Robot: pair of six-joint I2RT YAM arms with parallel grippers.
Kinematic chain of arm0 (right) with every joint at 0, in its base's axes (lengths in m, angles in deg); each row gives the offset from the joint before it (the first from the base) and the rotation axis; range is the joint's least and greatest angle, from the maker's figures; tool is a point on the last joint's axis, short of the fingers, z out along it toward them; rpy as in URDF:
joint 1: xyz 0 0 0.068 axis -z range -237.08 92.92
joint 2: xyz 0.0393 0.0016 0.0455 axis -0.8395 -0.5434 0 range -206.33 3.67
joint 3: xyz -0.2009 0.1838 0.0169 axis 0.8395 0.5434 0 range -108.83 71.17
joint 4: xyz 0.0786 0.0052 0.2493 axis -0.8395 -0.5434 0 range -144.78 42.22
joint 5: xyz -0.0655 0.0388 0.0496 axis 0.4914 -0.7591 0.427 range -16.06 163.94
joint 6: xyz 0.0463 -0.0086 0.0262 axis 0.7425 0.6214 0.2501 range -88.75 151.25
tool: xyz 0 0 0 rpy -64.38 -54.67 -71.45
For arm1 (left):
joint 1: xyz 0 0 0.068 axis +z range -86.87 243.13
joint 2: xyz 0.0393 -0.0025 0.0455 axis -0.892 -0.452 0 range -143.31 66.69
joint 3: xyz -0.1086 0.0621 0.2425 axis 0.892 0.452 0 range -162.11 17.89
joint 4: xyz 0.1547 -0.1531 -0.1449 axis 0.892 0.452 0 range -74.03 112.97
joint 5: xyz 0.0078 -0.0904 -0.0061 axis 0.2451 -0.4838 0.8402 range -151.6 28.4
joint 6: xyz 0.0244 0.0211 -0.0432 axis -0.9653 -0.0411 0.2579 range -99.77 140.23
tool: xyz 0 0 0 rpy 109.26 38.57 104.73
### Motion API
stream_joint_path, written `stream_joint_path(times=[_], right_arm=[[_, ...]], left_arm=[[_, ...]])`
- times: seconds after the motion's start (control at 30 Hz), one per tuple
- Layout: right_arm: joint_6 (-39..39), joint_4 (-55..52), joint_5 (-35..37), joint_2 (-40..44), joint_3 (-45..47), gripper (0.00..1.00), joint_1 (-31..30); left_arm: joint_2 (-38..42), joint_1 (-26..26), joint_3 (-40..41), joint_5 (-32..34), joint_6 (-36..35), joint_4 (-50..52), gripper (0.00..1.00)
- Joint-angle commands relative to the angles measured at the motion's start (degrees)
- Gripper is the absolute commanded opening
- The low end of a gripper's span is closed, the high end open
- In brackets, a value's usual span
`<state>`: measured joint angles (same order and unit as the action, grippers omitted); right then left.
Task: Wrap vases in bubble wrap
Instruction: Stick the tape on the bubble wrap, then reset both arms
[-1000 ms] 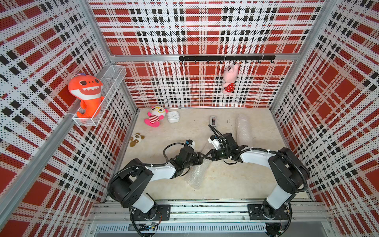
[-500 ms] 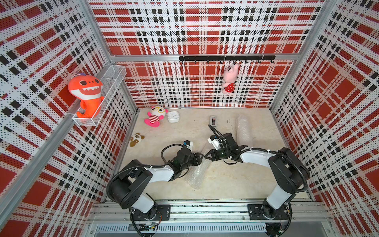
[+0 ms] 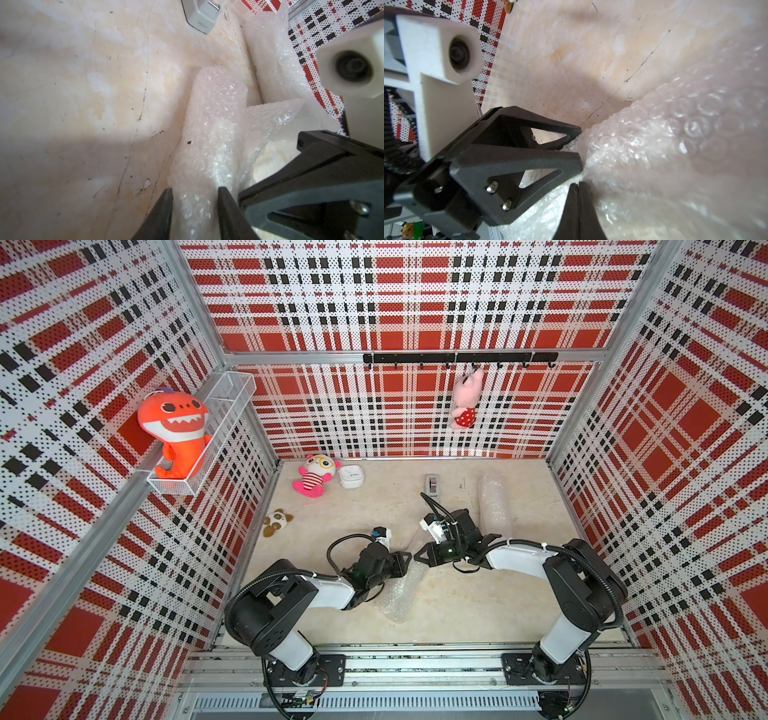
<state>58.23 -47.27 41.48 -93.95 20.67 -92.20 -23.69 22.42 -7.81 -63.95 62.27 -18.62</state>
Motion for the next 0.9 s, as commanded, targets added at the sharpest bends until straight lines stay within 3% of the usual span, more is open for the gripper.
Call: stream_joint_path(times=[0.0,0.27,0.43,0.5,0.63,0.73,0.77,0.87], right_arm=[[-2.5,-6.0,5.9,-2.1,0.7,0.00,-0.3],[-4.1,-6.8,4.3,1.6,-2.1,0.00,-0.3],[-6.6,-12.1,2.0,4.2,-9.5,0.04,0.1],[-7.0,-13.5,0.4,6.7,-12.3,0.14,0.4],[-7.0,-15.6,3.4,13.5,-15.3,0.47,3.8],[-7.2,-18.1,12.6,18.1,-15.8,0.66,11.1],[-7.1,-17.1,16.6,19.9,-14.1,0.72,14.6],[-6.8,-12.7,34.3,24.3,-6.5,0.94,25.8]], left_arm=[[-0.8,-1.0,1.9,0.0,-0.7,6.6,0.38],[4.4,0.6,-2.8,3.6,-2.0,11.1,0.42],[11.3,2.6,-7.3,8.4,-4.7,15.8,0.48],[14.8,3.3,-9.5,11.7,-6.5,19.4,0.54],[23.6,6.9,-9.7,23.9,-9.7,24.3,0.70],[30.4,14.2,-8.0,34.6,-10.8,26.8,0.95],[32.4,17.8,-6.2,37.7,-11.3,25.9,0.99],[34.7,28.9,2.1,39.7,-16.4,14.2,0.98]])
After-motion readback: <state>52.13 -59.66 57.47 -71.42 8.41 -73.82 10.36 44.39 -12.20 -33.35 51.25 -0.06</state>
